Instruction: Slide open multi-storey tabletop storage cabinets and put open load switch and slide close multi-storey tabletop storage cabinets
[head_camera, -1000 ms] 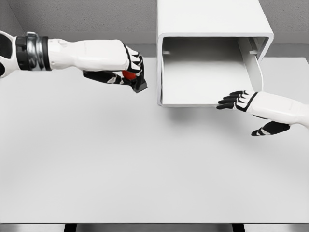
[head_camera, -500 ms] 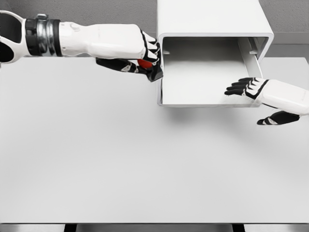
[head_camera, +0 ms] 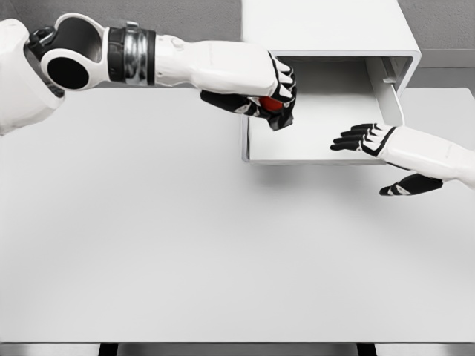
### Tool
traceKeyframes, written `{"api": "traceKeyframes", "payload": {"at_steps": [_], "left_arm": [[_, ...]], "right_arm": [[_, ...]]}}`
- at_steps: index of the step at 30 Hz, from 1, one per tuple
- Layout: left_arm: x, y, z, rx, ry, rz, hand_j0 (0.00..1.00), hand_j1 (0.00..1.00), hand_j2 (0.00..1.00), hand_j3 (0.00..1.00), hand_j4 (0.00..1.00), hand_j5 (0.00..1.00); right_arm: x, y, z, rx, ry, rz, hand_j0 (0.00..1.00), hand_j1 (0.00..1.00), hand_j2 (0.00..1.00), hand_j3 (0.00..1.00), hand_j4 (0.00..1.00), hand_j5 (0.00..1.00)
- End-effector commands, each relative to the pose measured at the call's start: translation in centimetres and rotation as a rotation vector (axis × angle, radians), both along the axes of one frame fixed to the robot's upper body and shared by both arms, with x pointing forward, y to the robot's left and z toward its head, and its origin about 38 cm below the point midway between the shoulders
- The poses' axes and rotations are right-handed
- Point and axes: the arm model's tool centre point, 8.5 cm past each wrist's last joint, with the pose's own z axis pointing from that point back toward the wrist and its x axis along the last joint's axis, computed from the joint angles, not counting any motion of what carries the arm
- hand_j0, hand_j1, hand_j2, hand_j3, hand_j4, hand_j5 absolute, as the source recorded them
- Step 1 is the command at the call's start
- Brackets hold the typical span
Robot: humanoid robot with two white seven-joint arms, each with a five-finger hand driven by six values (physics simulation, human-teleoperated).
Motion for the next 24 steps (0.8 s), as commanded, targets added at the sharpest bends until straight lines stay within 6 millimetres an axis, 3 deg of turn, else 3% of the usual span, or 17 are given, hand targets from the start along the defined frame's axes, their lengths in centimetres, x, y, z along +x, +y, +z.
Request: {"api": "traceKeyframes", "payload": {"at_steps": [1,8,18,21,23,24], "left_arm": [[0.3,-0.7,-0.5,0.008,0.004,0.001,0.42,0.42,0.42,0.42,0.42,0.42],[1.3,-1.6,-1.6,0.062,0.016,0.014,0.42,0.42,0.42,0.42,0.42,0.42],[2.4,-2.8,-1.7,0.066,0.017,0.029,0.44,0.44,0.44,0.44,0.44,0.44],[2.5,-2.8,-1.7,0.068,0.018,0.032,0.53,0.53,0.53,0.53,0.53,0.53],[2.5,-2.8,-1.8,0.071,0.019,0.034,0.86,0.86,0.86,0.86,0.86,0.86],[2.5,-2.7,-1.8,0.071,0.019,0.035,0.95,0.95,0.95,0.95,0.95,0.95]], "right_arm": [[0.1,0.0,0.2,0.014,-0.003,-0.004,1.00,1.00,1.00,1.00,1.00,1.00],[0.0,0.0,0.1,0.007,-0.001,-0.003,1.00,1.00,1.00,1.00,1.00,1.00],[0.0,-0.1,0.2,0.005,-0.003,-0.005,1.00,1.00,1.00,1.00,1.00,1.00],[0.0,-0.1,0.2,0.005,-0.003,-0.005,1.00,1.00,1.00,1.00,1.00,1.00],[0.0,-0.1,0.2,0.007,-0.003,-0.004,1.00,1.00,1.00,1.00,1.00,1.00],[0.0,-0.1,0.3,0.007,-0.002,-0.005,1.00,1.00,1.00,1.00,1.00,1.00]]}}
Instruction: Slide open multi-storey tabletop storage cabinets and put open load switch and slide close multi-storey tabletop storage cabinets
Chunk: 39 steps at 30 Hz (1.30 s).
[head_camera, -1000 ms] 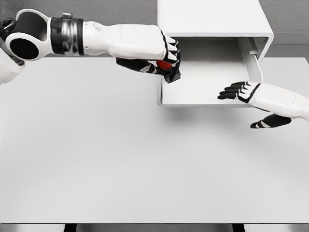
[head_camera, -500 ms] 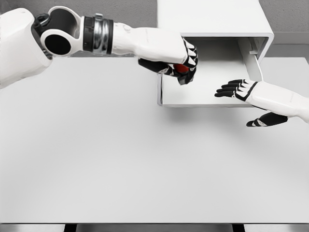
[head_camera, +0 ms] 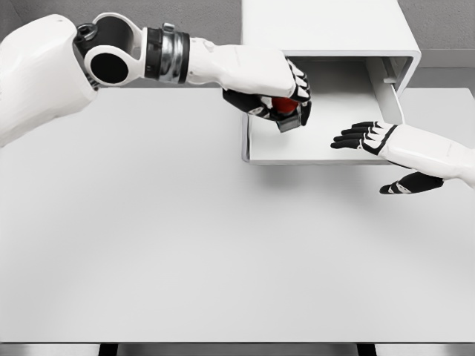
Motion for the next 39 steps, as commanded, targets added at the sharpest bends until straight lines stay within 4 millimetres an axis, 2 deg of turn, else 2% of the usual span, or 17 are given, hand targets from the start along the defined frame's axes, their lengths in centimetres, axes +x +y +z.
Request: {"api": "traceKeyframes", "payload": {"at_steps": [1,3,8,9,13,15,18,19,21,23,25,28,30,31,32,35,39], "left_arm": [[0.1,0.0,0.2,-0.005,0.002,0.005,0.96,0.96,0.96,0.96,0.96,0.96],[0.1,0.1,0.3,-0.009,0.001,0.005,1.00,1.00,1.00,1.00,1.00,1.00],[-0.4,-0.1,0.9,-0.035,0.000,-0.010,1.00,1.00,1.00,1.00,1.00,1.00],[-1.2,-0.3,1.4,-0.044,-0.009,-0.037,1.00,1.00,1.00,1.00,1.00,1.00],[-4.4,1.8,4.7,-0.108,-0.068,-0.098,1.00,1.00,1.00,1.00,1.00,1.00],[-5.1,5.4,5.9,-0.125,-0.090,-0.057,1.00,1.00,1.00,1.00,1.00,1.00],[-5.4,12.7,6.4,-0.234,-0.071,0.085,1.00,1.00,1.00,1.00,1.00,1.00],[-5.2,15.0,6.1,-0.253,-0.065,0.141,1.00,1.00,1.00,1.00,1.00,1.00],[-5.3,20.5,2.7,-0.261,-0.002,0.287,1.00,1.00,1.00,1.00,1.00,1.00],[-5.3,22.9,-0.4,-0.258,0.066,0.363,1.00,1.00,1.00,1.00,1.00,1.00],[-4.3,24.6,-2.4,-0.247,0.105,0.433,1.00,1.00,1.00,1.00,1.00,1.00],[-4.1,25.0,-3.7,-0.245,0.133,0.452,1.00,1.00,1.00,1.00,1.00,1.00],[-4.6,24.3,-7.3,-0.226,0.198,0.452,1.00,1.00,1.00,1.00,1.00,1.00],[-4.5,23.0,-8.7,-0.228,0.208,0.436,1.00,1.00,1.00,1.00,1.00,1.00],[-4.3,23.1,-9.6,-0.243,0.220,0.451,1.00,1.00,1.00,1.00,1.00,1.00],[-4.9,23.4,-10.6,-0.248,0.239,0.465,1.00,1.00,1.00,1.00,1.00,1.00],[-5.2,24.1,-10.6,-0.287,0.237,0.485,1.00,1.00,1.00,1.00,1.00,1.00]], "right_arm": [[0.0,-0.1,0.1,0.005,0.002,-0.003,1.00,1.00,1.00,1.00,1.00,1.00],[0.0,0.0,0.1,0.006,0.002,-0.002,1.00,1.00,1.00,1.00,1.00,1.00],[0.0,0.0,0.1,0.008,0.002,-0.002,1.00,1.00,1.00,1.00,1.00,1.00],[0.0,0.0,0.1,0.011,0.001,-0.002,1.00,1.00,1.00,1.00,1.00,1.00],[0.1,0.2,0.0,0.017,0.002,0.001,1.00,1.00,1.00,1.00,1.00,1.00],[0.1,0.2,0.0,0.017,0.002,0.001,1.00,1.00,1.00,1.00,1.00,1.00],[0.1,0.3,0.1,0.024,-0.004,0.000,1.00,1.00,1.00,1.00,1.00,1.00],[0.1,0.3,0.1,0.031,-0.007,-0.001,1.00,1.00,1.00,1.00,1.00,1.00],[0.2,0.7,-0.1,0.046,-0.006,0.004,1.00,1.00,1.00,1.00,1.00,1.00],[0.2,1.3,-0.4,0.057,-0.002,0.015,1.00,1.00,1.00,1.00,1.00,1.00],[0.4,1.8,-0.5,0.066,-0.004,0.023,1.00,1.00,1.00,1.00,1.00,1.00],[0.6,1.7,-0.6,0.069,-0.006,0.016,1.00,1.00,1.00,1.00,1.00,1.00],[1.0,1.5,-0.5,0.070,-0.009,0.007,1.00,1.00,1.00,1.00,1.00,1.00],[1.0,1.5,-0.5,0.071,-0.010,0.006,1.00,1.00,1.00,1.00,1.00,1.00],[1.2,1.7,-0.4,0.075,-0.014,0.008,1.00,1.00,1.00,1.00,1.00,1.00],[1.9,1.9,0.1,0.079,-0.038,0.003,1.00,1.00,1.00,1.00,1.00,1.00],[2.1,2.0,0.0,0.082,-0.040,0.003,1.00,1.00,1.00,1.00,1.00,1.00]]}}
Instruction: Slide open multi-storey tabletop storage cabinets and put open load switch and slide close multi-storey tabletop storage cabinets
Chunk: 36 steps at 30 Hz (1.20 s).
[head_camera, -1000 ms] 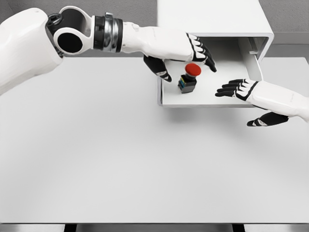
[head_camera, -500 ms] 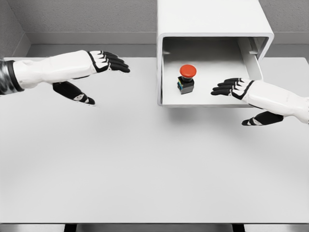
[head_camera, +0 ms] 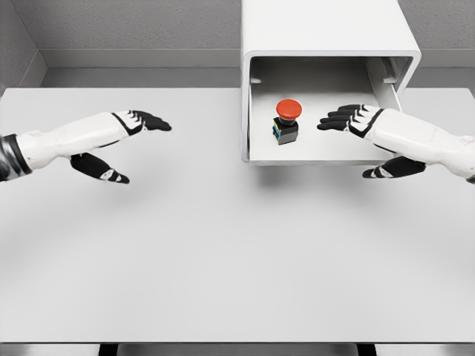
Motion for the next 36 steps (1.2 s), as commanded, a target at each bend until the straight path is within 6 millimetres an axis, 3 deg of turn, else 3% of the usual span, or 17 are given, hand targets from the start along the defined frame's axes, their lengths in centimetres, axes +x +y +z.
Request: {"api": "traceKeyframes", "payload": {"at_steps": [1,4,9,25,30,32,33,36], "left_arm": [[0.2,0.0,0.6,-0.022,-0.016,0.008,1.00,1.00,1.00,1.00,1.00,1.00],[0.2,-1.0,0.0,-0.034,-0.012,-0.007,1.00,1.00,1.00,1.00,1.00,1.00],[0.1,-0.8,-0.1,-0.031,-0.010,-0.004,1.00,1.00,1.00,1.00,1.00,1.00],[0.1,-0.4,0.2,-0.026,-0.017,0.006,1.00,1.00,1.00,1.00,1.00,1.00],[-0.6,0.9,-1.3,-0.006,0.025,0.030,1.00,1.00,1.00,1.00,1.00,1.00],[-0.6,1.3,-1.0,-0.021,0.019,0.043,1.00,1.00,1.00,1.00,1.00,1.00],[-0.7,1.7,-1.9,-0.013,0.041,0.057,1.00,1.00,1.00,1.00,1.00,1.00],[-0.7,1.1,-2.3,-0.033,0.047,0.051,1.00,1.00,1.00,1.00,1.00,1.00]], "right_arm": [[0.2,0.2,-0.2,0.013,0.006,-0.002,1.00,1.00,1.00,1.00,1.00,1.00],[0.5,-0.2,-0.3,0.002,0.003,-0.016,1.00,1.00,1.00,1.00,1.00,1.00],[0.9,-0.6,-0.2,0.004,0.000,-0.031,1.00,1.00,1.00,1.00,1.00,1.00],[2.1,1.1,-0.3,0.043,-0.005,-0.013,1.00,1.00,1.00,1.00,1.00,1.00],[3.0,1.1,-0.8,0.047,0.011,-0.029,1.00,1.00,1.00,1.00,1.00,1.00],[3.4,1.1,-0.9,0.049,0.011,-0.036,1.00,1.00,1.00,1.00,1.00,1.00],[3.6,1.2,-0.9,0.048,0.009,-0.039,1.00,1.00,1.00,1.00,1.00,1.00],[4.4,1.6,-1.2,0.049,0.023,-0.041,1.00,1.00,1.00,1.00,1.00,1.00]]}}
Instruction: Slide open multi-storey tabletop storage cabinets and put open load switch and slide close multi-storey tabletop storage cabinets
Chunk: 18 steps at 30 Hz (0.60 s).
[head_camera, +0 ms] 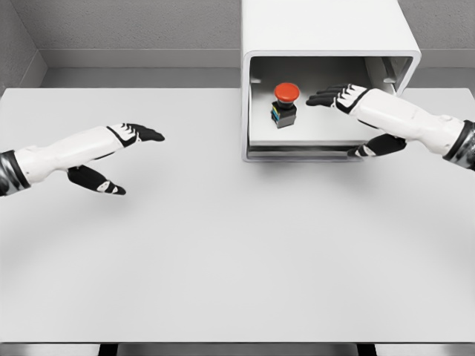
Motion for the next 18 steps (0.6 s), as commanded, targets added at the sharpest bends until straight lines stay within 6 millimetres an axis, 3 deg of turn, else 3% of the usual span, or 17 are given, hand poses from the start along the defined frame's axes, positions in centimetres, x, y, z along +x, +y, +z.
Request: {"api": "traceKeyframes", "payload": {"at_steps": [1,5,8,18], "left_arm": [[0.2,-0.2,-0.1,-0.023,0.004,0.006,1.00,1.00,1.00,1.00,1.00,1.00],[0.0,-1.3,-1.2,-0.058,0.027,-0.003,1.00,1.00,1.00,1.00,1.00,1.00],[0.4,-0.6,-1.9,-0.054,0.043,0.022,1.00,1.00,1.00,1.00,1.00,1.00],[0.3,-0.6,-1.9,-0.069,0.037,0.028,1.00,1.00,1.00,1.00,1.00,1.00]], "right_arm": [[0.3,0.1,-0.8,0.005,0.025,-0.007,1.00,1.00,1.00,1.00,1.00,1.00],[1.2,0.0,-0.9,0.007,0.034,-0.023,1.00,1.00,1.00,1.00,1.00,1.00],[1.6,-0.2,-1.2,0.008,0.043,-0.034,1.00,1.00,1.00,1.00,1.00,1.00],[3.8,0.2,-1.8,0.007,0.061,-0.067,1.00,1.00,1.00,1.00,1.00,1.00]]}}
